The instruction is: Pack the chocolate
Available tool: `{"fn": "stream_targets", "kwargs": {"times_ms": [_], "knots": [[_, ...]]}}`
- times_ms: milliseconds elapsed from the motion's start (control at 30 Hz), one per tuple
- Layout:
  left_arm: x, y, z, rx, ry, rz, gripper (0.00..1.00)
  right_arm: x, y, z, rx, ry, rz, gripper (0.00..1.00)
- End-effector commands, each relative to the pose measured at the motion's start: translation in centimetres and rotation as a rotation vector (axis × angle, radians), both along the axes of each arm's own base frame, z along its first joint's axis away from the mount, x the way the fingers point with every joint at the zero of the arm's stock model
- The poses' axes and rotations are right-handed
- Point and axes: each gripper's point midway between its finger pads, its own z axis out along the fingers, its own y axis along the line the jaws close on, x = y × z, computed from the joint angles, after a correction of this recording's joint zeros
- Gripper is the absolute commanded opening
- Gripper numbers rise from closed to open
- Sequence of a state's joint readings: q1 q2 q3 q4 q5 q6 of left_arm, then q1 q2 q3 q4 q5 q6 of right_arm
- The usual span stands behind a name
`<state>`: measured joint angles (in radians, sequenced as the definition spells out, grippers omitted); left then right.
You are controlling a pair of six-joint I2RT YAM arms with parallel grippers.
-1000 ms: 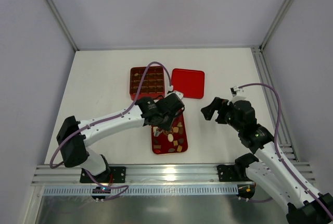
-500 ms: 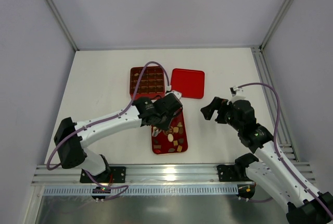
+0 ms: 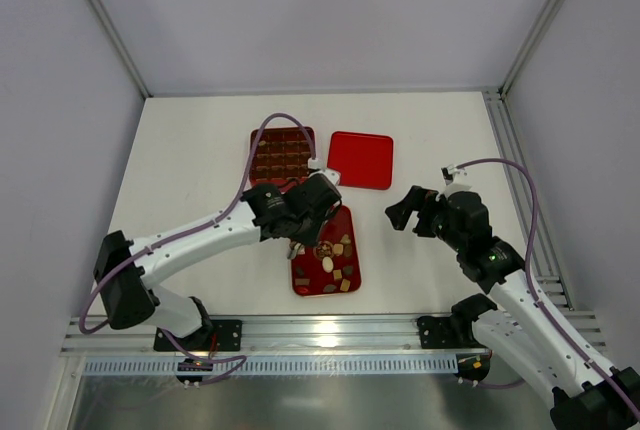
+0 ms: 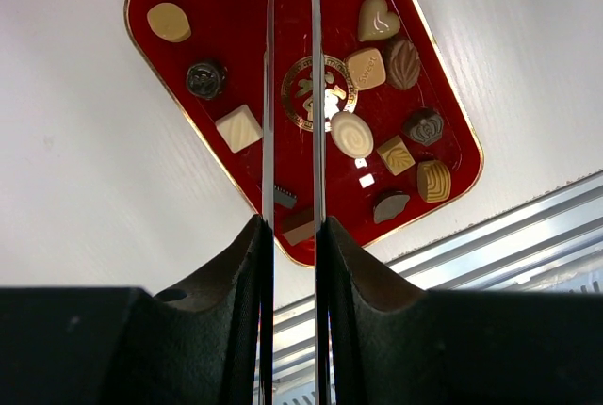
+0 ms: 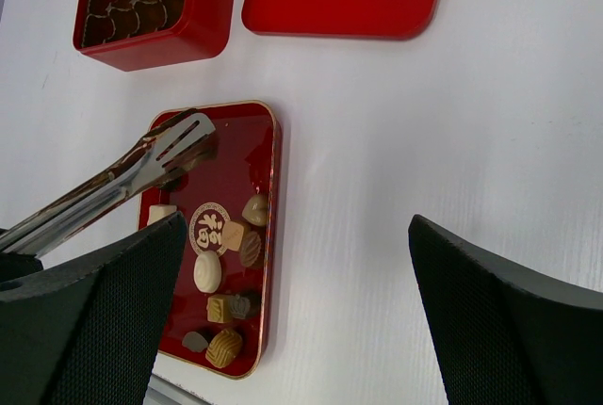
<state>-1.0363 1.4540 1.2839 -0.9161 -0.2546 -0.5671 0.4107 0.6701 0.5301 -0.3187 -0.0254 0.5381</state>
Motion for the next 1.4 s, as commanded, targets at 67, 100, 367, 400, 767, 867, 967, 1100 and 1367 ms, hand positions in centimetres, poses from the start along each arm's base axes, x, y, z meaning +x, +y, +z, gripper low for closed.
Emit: {"fn": "stream_targets", "kwargs": {"times_ms": [67,100,367,400,767,867,967,1100,1367], "knots": [[1.2,1.3,1.9,-0.025,-0.051,0.03,0.28,0.5,0.4,1.3,0.033,-0.041,0.002,1.0],[1.4,1.4,2.2,-0.029,-0.056,0.035,0.28,0.5,0.5,1.3,0.034,-0.042,0.004,1.0],[5.5,3.4,5.1,-0.081,-0.1,0.113,0.28,0.6,0.5,1.3,0.03,-0.038,0.006,1.0],[6.1,3.6,5.4,-0.085,-0.11,0.12,0.28,0.6,0.6,1.3,0.03,-0.04,0.008,1.0],[14.9,6.5,7.6,-0.115,-0.171,0.279,0.28,1.1,0.9,1.3,0.019,-0.032,0.024,1.0],[17.5,6.8,7.0,-0.114,-0.169,0.308,0.28,1.2,1.0,1.3,0.018,-0.028,0.027,1.0],[20.1,7.7,6.3,-0.105,-0.171,0.35,0.28,1.3,1.2,1.4,0.017,-0.027,0.034,1.0],[22.4,7.7,5.3,-0.1,-0.157,0.357,0.27,1.3,1.3,1.3,0.014,-0.02,0.04,1.0],[24.8,7.4,4.2,-0.101,-0.146,0.364,0.26,1.3,1.2,0.9,0.008,-0.014,0.038,1.0]]}}
